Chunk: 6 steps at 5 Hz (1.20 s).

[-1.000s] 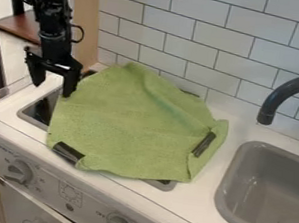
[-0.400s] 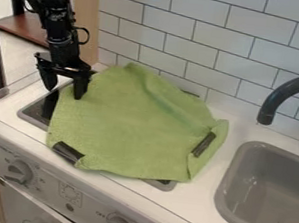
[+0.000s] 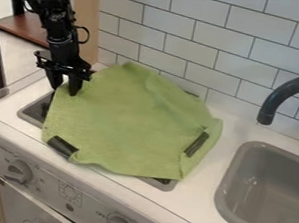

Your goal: Fold the cloth from left to right

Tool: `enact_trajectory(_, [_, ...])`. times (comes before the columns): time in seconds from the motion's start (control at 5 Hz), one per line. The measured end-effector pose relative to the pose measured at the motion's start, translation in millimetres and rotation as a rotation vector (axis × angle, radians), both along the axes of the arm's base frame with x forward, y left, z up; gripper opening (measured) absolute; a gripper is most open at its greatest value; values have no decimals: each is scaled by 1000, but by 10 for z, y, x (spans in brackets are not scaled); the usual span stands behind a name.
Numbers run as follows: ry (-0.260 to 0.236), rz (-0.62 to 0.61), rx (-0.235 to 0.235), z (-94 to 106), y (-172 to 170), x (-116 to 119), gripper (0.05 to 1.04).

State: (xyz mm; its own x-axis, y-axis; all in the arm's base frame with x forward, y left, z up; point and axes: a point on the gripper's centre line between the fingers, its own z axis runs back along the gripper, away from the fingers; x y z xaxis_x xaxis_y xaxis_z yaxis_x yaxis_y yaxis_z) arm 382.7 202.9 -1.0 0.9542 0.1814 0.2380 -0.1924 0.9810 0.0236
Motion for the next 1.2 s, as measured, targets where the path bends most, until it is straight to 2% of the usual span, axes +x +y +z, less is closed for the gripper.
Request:
enact_trajectory(0.2, [3, -3, -1, -6, -16, -15, 227])
enact_trajectory(0.4, [4, -8, -13, -15, -39, -36, 85])
enact_trajectory(0.8, [28, -24, -53, 19, -98, -66, 49])
enact_trajectory(1.0, [-8, -24, -73, 187, -139, -31, 49])
enact_trajectory(1.2, [-86, -50, -80, 570, -266, 35, 49])
